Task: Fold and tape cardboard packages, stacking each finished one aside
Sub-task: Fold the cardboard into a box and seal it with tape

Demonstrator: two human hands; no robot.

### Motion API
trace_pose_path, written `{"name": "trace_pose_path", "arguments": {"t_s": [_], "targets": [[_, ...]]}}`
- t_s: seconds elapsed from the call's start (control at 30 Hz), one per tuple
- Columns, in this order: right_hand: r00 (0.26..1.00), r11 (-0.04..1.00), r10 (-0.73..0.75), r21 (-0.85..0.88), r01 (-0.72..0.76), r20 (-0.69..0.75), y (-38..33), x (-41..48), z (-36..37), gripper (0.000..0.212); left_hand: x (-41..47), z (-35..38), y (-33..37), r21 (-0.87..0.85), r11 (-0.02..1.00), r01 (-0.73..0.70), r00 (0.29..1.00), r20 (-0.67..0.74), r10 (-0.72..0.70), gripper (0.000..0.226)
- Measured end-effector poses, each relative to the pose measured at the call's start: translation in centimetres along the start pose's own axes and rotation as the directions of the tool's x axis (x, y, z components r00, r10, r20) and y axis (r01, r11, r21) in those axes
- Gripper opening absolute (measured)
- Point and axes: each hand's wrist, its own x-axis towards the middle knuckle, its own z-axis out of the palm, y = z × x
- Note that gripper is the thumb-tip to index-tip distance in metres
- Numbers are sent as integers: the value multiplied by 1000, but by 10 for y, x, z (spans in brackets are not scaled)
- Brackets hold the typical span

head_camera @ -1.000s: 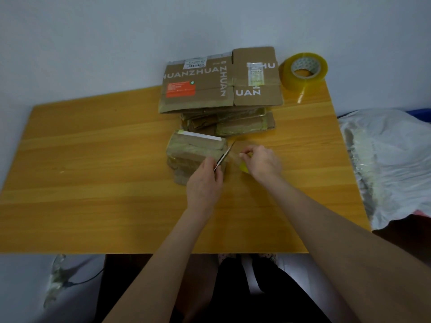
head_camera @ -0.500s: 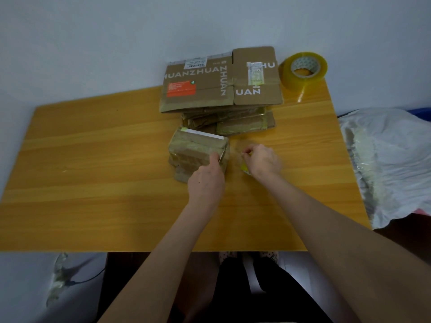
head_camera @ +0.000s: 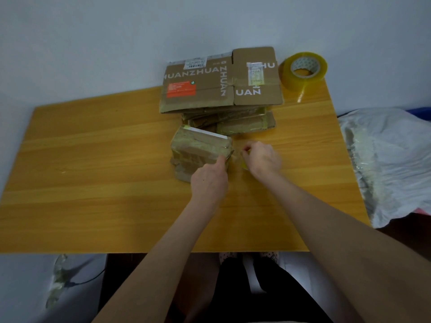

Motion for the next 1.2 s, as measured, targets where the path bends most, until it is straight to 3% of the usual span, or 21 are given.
{"name": "trace_pose_path", "arguments": {"t_s": [0.17,0.3,0.47,0.7,0.8,0.87,0.97,1.07,1.2], "targets": [[996,995,-80,-70,76,-50,-4,1,0,22,5,3,2,68,998,-1,999,47,-2,15],[995,997,-79,-22,78,-57,-3,5,-4,20,1,13,-4,53,999,8,998,56,-11,15],[991,960,131,255,-117,-38,17,5,-5,17,0,22,-12,-25,1000,8,999,52,-6,8],[984,883,170,452,-127,-55,20,4,-2,7,-14,42,-6,-177,981,79,987,154,-52,17],[981,846,186,516,-132,-54,17,3,0,5,-8,30,-7,-25,997,-73,997,-18,72,28],[979,809,193,575,-120,-67,13,2,-1,9,5,15,-18,-26,994,-104,977,-189,97,28],[974,729,190,682,-58,-120,4,0,0,17,37,-1,-49,-195,981,21,958,-276,-75,32],[975,662,162,749,7,-153,-10,-4,5,19,67,3,-86,-296,940,169,972,-107,-208,59],[980,647,151,762,1,-130,-23,-5,18,22,81,17,-106,-456,839,296,955,154,-253,79]]}}
